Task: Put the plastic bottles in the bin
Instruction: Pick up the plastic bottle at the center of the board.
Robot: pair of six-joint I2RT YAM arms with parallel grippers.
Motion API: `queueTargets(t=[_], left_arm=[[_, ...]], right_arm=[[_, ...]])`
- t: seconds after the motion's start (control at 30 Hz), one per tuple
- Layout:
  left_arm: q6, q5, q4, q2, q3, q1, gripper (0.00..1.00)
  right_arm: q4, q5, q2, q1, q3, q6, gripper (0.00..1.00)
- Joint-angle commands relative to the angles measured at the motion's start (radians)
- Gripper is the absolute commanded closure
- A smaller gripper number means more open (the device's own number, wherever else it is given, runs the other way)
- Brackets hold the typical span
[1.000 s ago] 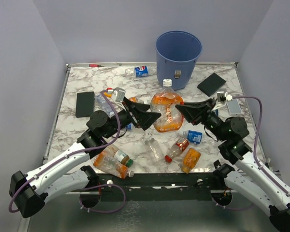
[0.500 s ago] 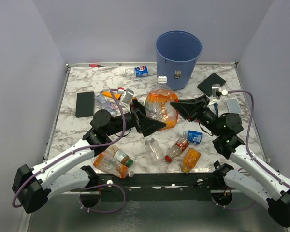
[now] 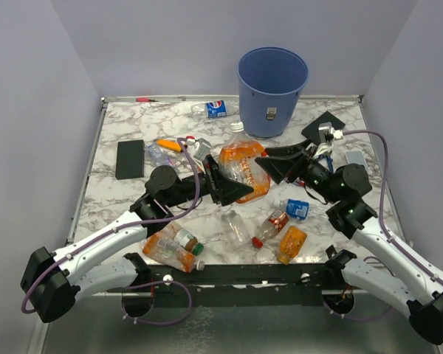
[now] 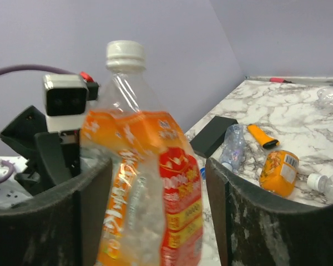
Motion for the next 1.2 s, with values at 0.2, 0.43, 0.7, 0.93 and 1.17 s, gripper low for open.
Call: queueTargets(t=[0.2, 0.43, 0.7, 0.93, 1.17], left_arm=[[0.398, -0.383, -0.396, -0.078, 0.106, 0.0, 0.83], [0.648, -0.506, -0.419, -0.118, 0.086, 0.0, 0.86], [0.788, -0.458, -0.25, -0.188, -0.09, -0.002, 0.9], [0.751, -0.444, -0.209, -0.177, -0.142, -0.002, 0.92], [0.736, -0.446, -0.185, -0.186, -0.168, -0.003, 0.93]], right_arm=[[-0.428, 0.072, 0.013, 0.005, 0.275, -0.149, 0.12], [-0.614, 0.041, 0.055, 0.005, 0.449, -0.221, 0.12], [-0.799, 0.028, 0.195, 0.006, 0.686, -0.273, 0.15], [-0.793, -0.015, 0.341, 0.03, 0.79, -0.25, 0.18], [-0.866, 0.146, 0.511, 0.175, 0.914, -0.27, 0.15]])
